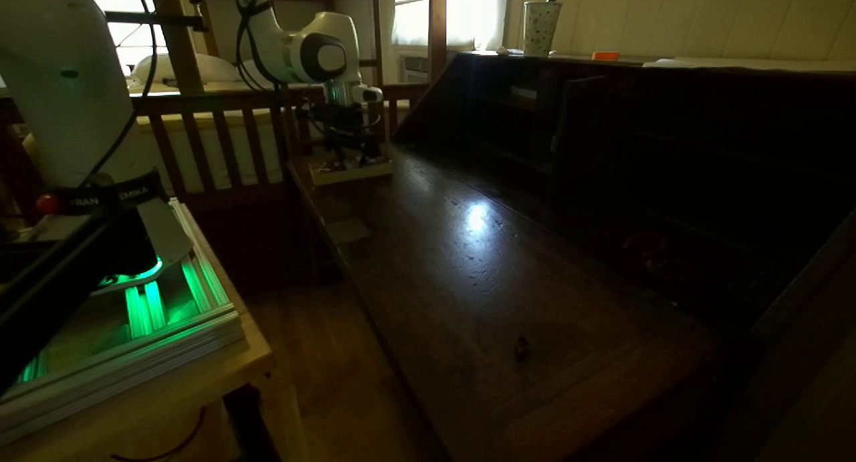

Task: Move the book to the left then put it on the top shelf of the desk

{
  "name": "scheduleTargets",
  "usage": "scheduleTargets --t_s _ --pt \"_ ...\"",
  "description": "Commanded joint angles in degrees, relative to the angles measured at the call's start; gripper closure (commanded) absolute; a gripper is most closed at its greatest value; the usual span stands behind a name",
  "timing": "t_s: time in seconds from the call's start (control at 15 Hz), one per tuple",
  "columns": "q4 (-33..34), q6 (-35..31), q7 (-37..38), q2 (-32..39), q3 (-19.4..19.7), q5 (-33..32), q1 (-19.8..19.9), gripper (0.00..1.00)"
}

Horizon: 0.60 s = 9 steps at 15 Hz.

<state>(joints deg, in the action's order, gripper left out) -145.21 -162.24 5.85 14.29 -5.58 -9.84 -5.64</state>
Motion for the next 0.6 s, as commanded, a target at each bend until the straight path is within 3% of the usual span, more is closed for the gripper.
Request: scheduleTargets --t_s 0.0,0.53 --pt "2.5 -0.3 -3.3 3.9 -1.9 3.3 -0.7 0.0" --pt "10.6 3.1 0.1 6.8 -0.7 -1.1 -8.3 0.0"
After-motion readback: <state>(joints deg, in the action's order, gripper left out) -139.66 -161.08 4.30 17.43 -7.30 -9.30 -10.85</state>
